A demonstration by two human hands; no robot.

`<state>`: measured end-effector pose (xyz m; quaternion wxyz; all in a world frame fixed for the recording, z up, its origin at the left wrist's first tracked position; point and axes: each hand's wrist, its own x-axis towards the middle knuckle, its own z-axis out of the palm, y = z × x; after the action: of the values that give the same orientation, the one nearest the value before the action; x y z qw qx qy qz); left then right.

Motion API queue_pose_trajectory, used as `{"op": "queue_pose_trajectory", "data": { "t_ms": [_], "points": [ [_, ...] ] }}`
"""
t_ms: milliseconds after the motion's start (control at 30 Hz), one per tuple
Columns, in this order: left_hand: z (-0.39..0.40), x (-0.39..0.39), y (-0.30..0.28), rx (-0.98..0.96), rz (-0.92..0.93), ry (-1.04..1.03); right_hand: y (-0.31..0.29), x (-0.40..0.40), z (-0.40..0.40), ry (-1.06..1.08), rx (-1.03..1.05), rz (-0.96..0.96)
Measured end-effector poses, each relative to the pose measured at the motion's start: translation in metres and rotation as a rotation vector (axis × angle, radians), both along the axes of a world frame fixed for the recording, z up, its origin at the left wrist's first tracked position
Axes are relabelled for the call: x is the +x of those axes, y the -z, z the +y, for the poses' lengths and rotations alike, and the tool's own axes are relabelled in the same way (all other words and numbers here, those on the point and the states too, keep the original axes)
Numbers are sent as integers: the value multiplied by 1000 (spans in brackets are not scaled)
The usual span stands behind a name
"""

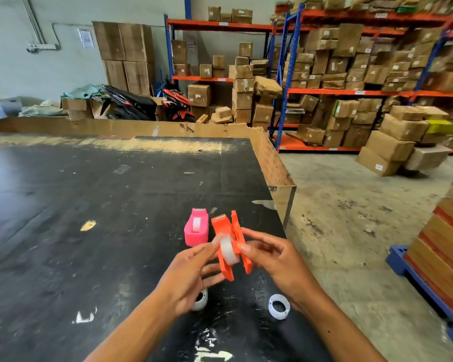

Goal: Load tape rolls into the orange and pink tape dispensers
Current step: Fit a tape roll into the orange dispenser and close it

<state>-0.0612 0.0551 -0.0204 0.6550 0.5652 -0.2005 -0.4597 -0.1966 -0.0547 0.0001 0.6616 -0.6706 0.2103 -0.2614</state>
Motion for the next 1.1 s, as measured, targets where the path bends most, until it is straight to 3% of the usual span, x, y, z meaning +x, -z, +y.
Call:
{"op": "queue_pose_trajectory", "data": {
  "t_ms": [633, 1100],
  "points": [
    [68, -8, -27, -220, -180, -106, -15, 10, 85, 169, -163, -147],
    [132, 2, -32, -307, -293, -45, -25, 13, 156, 151, -284, -84]
  ]
}}
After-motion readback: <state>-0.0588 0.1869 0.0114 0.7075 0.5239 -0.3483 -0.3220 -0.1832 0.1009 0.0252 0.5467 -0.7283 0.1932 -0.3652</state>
